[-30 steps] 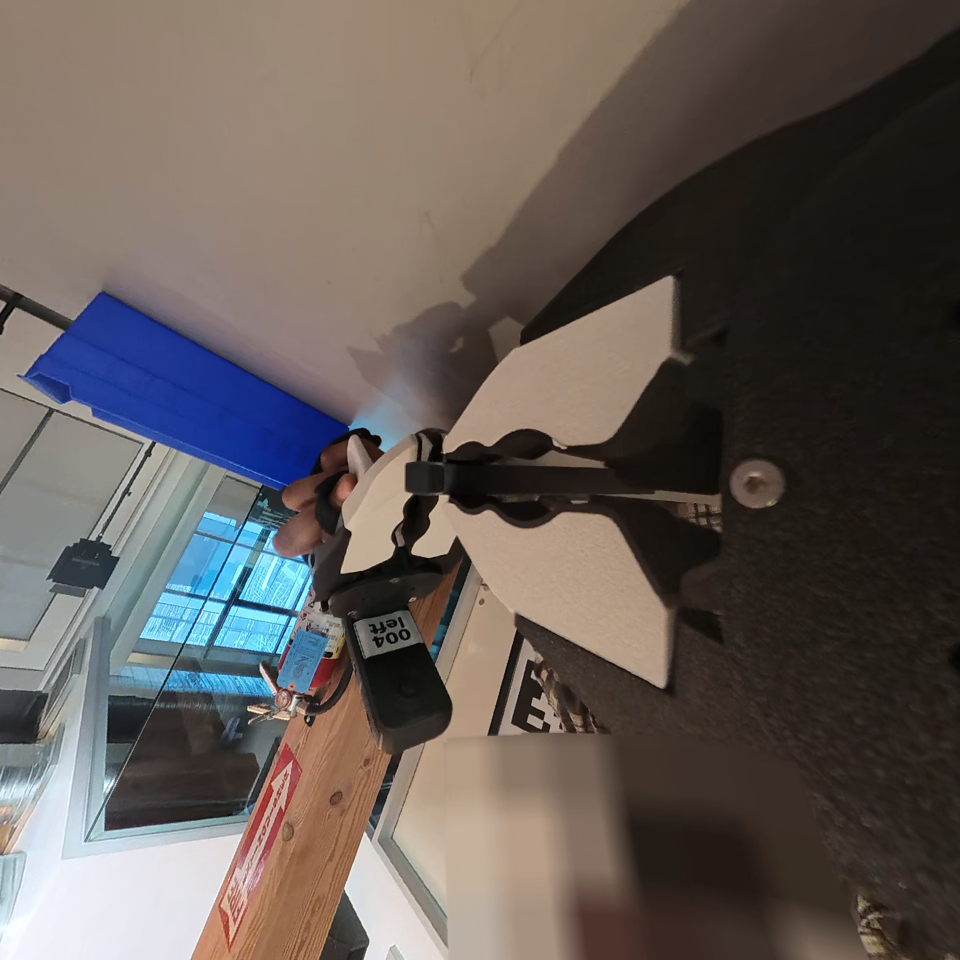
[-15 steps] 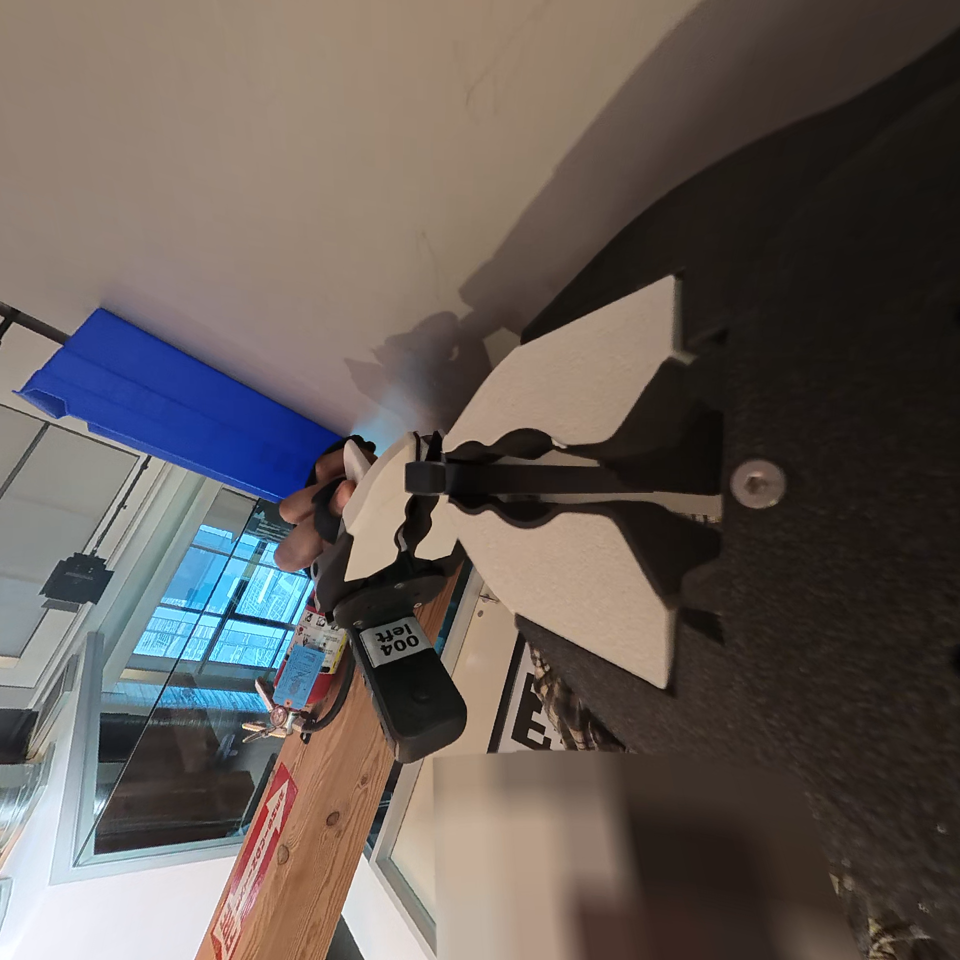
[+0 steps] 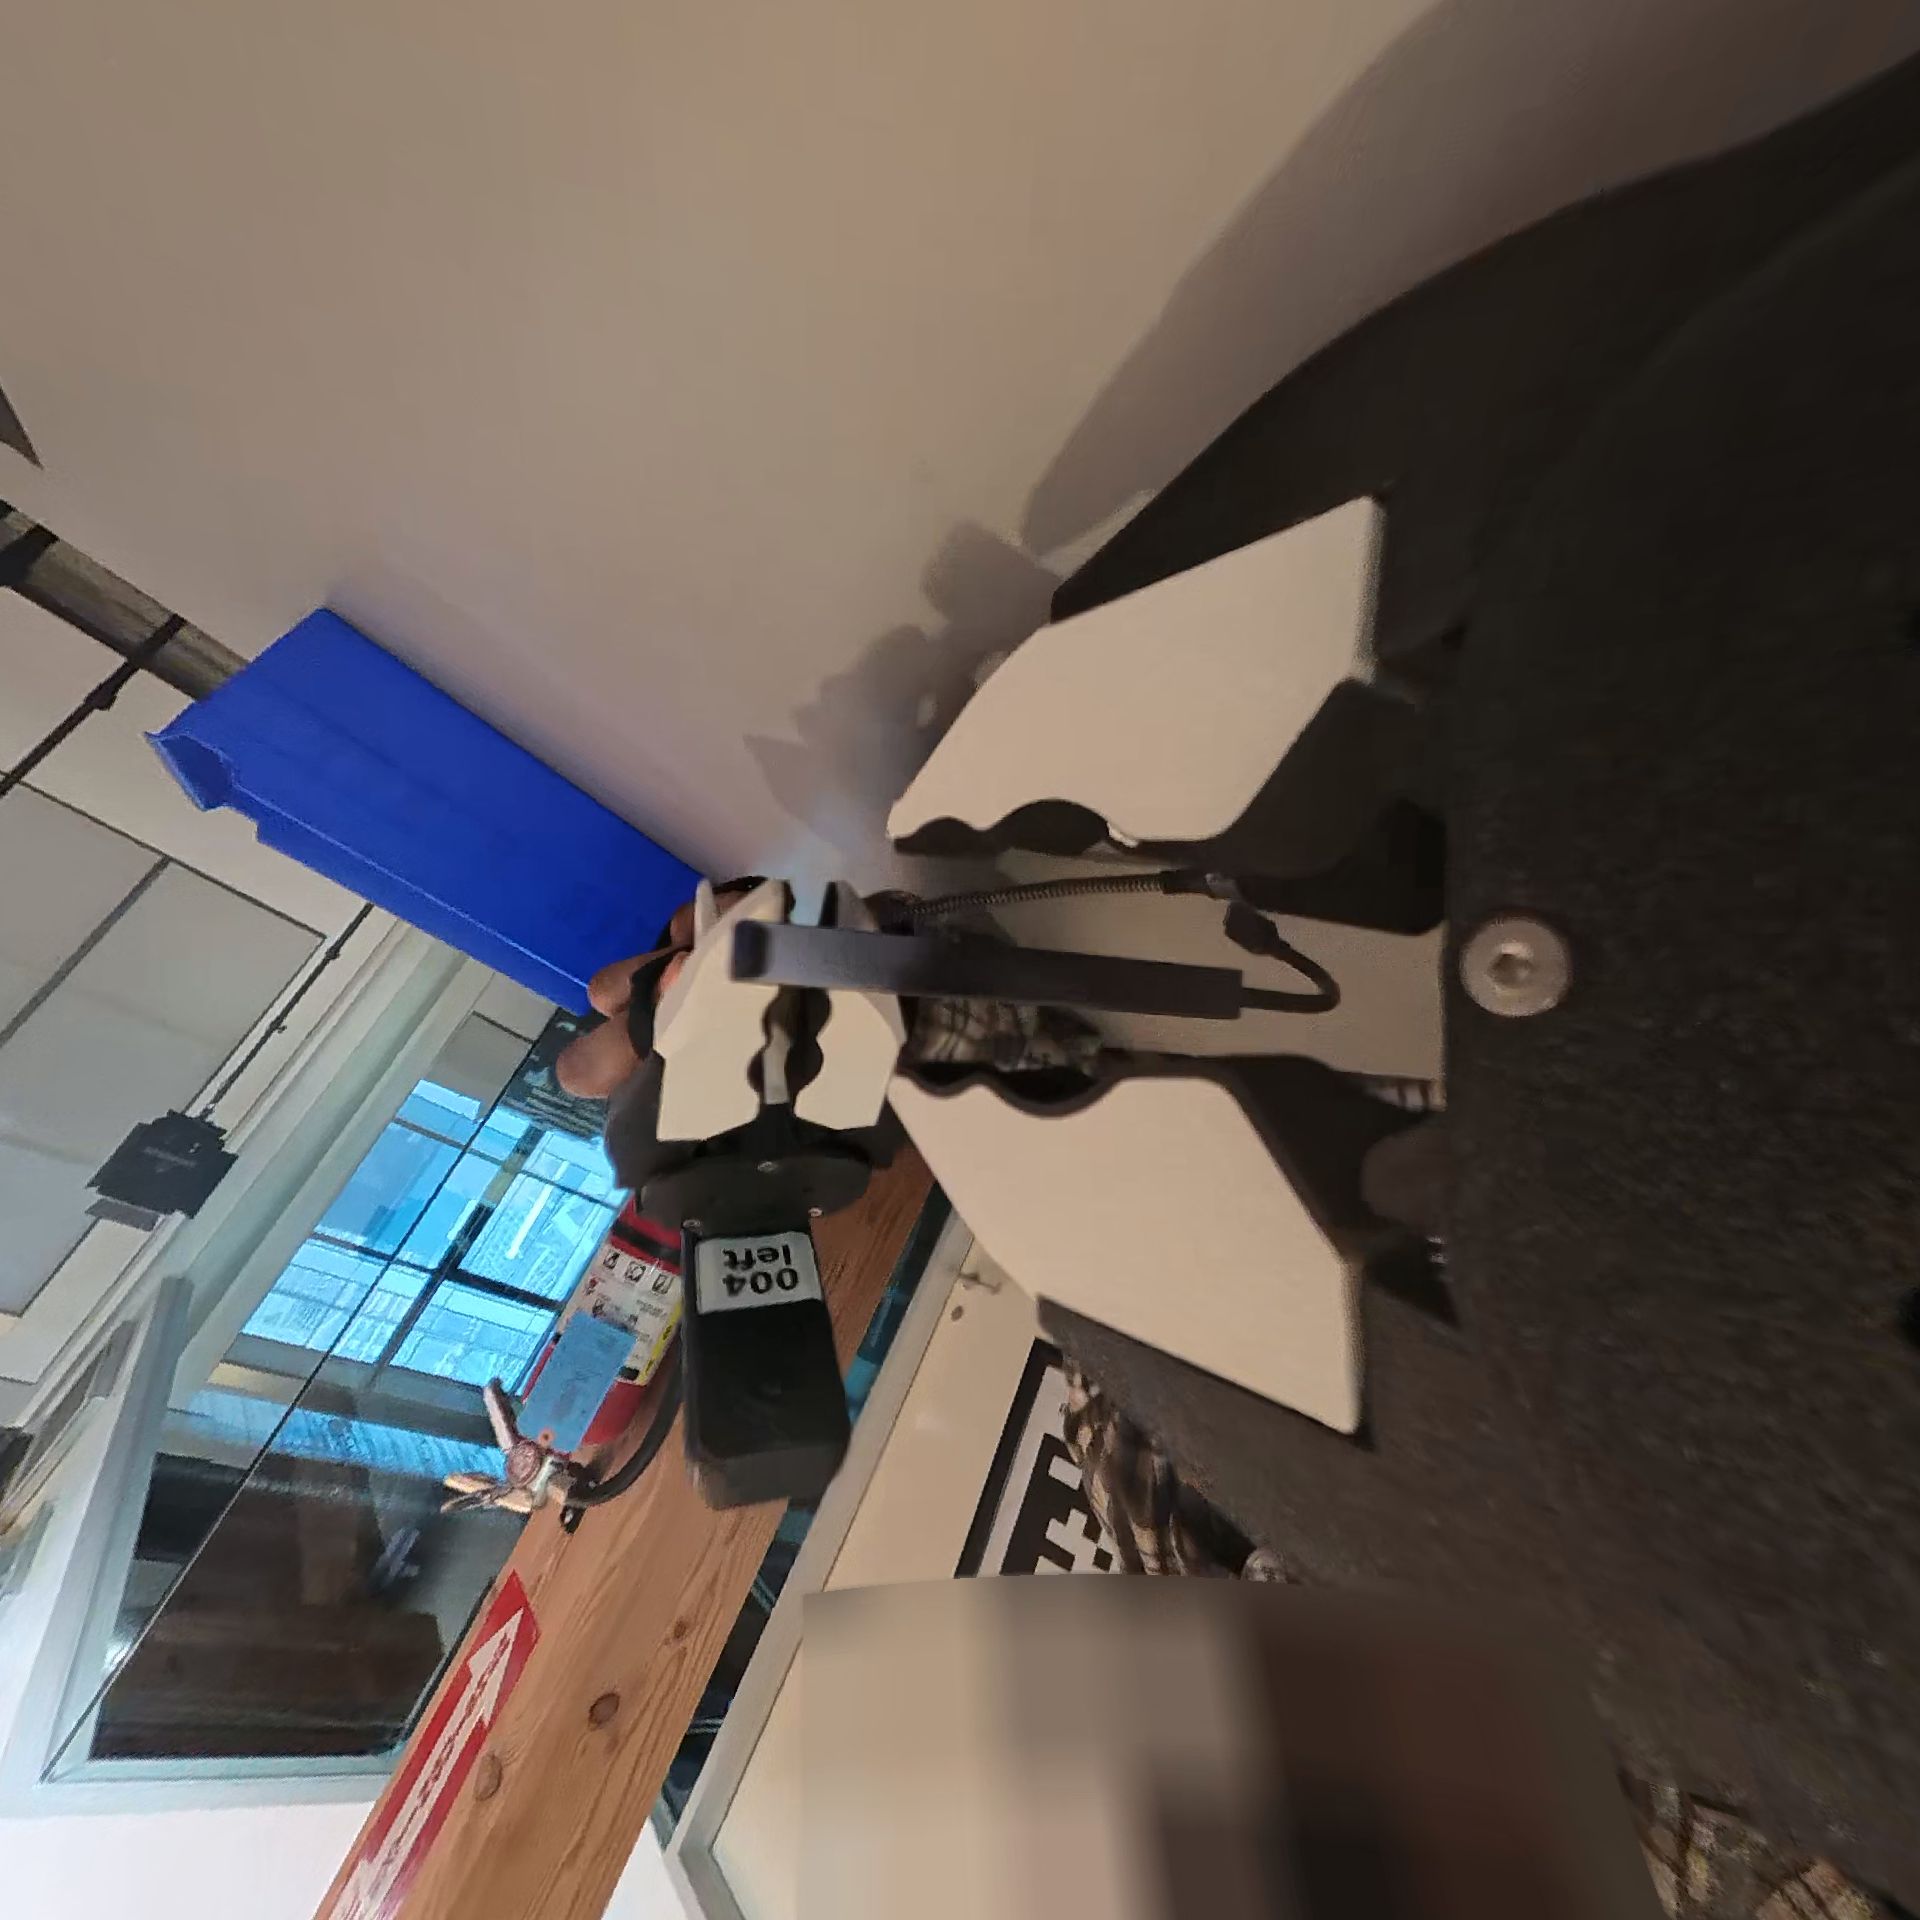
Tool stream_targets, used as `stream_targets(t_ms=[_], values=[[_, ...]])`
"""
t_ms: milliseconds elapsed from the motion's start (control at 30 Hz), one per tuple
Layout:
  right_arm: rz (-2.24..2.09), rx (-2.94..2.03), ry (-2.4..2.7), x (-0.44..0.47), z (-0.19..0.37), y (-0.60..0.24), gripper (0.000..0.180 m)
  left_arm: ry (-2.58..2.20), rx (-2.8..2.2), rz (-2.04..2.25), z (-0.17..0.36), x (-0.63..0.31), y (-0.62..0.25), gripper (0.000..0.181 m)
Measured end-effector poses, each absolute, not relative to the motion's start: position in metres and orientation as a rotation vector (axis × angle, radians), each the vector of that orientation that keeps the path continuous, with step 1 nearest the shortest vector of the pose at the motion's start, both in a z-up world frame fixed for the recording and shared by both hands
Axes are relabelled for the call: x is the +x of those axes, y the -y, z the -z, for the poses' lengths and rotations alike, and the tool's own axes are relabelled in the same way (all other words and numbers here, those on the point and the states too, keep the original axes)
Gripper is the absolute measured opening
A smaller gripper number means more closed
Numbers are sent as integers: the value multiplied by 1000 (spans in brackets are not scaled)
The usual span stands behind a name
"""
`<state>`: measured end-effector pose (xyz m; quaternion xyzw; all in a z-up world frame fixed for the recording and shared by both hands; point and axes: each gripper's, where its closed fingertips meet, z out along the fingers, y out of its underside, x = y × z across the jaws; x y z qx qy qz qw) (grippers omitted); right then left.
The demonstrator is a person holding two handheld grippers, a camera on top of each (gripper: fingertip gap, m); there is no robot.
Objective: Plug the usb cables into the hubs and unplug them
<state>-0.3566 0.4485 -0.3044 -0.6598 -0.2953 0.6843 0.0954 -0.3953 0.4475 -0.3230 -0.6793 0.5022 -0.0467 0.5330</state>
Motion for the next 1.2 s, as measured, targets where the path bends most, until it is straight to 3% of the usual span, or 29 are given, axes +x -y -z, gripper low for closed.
stream_targets(t_ms=[167,300,367,467,600,967,1200], values=[[-2132,-1942,867,-362,305,-430,40,-1142,-1606,149,313,-392,-447,8],[-2139,-1967,927,-368,295,-421,12,-1119,-1539,144,298,-385,-442,9],[-2118,-1973,928,-366,282,-419,12,-1057,-1497,196,282,-387,-438,10],[-2003,-1970,933,-352,260,-425,12,-903,-1408,286,247,-399,-433,36],[-1812,-1953,900,-313,217,-445,11,-721,-1299,434,217,-423,-423,47],[-681,-1787,1047,-107,69,-540,11,-834,-1405,406,266,-410,-427,44],[-295,-1833,1207,-2,58,-579,11,-901,-1459,405,285,-402,-429,37]])
